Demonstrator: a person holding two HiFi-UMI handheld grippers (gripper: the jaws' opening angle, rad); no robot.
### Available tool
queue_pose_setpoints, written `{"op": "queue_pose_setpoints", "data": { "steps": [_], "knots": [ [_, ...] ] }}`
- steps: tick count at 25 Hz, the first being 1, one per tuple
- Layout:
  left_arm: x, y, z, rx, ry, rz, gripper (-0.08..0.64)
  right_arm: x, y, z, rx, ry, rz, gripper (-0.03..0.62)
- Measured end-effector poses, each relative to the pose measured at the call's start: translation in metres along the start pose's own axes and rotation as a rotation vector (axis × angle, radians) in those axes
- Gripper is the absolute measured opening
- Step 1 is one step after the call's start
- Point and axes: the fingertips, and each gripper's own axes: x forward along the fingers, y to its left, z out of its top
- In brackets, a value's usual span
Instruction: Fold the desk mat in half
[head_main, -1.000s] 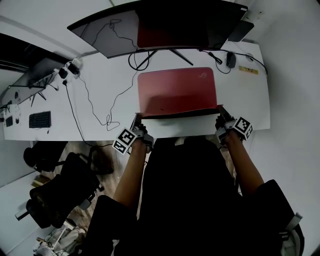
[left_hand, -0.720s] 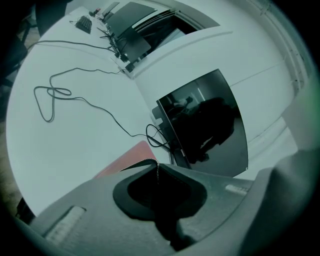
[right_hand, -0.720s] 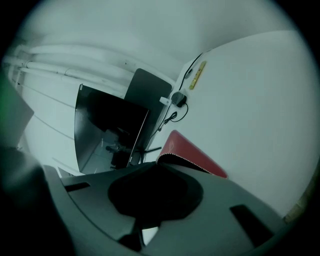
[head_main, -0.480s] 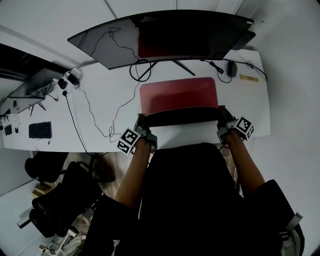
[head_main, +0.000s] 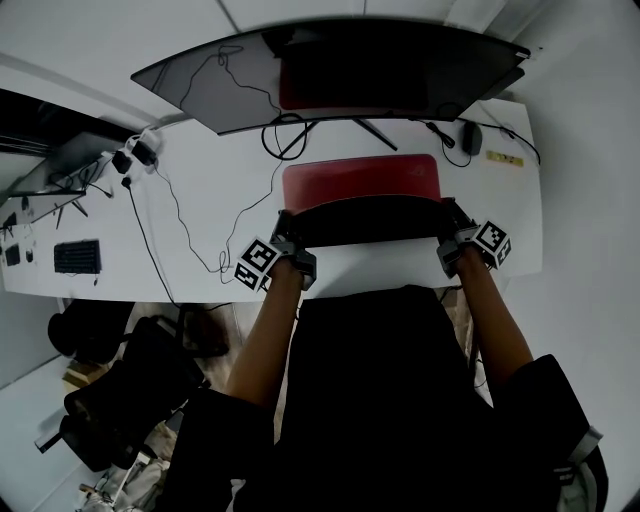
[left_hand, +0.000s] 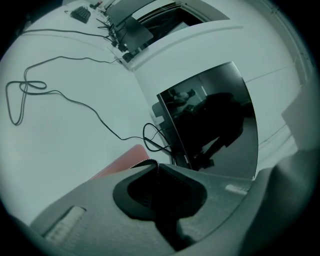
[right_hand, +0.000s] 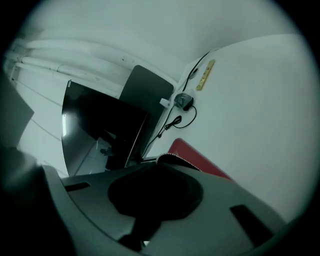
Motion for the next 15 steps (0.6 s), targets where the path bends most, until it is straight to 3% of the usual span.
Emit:
{"op": "queue_pose_setpoints", "data": {
  "steps": [15],
  "knots": [
    [0.052, 0.004, 0.01, 0.058, 0.057, 0.001, 0.031, 0.042, -0.012, 0.012, -0.084, 0.053, -0.076, 0.018]
  ]
}}
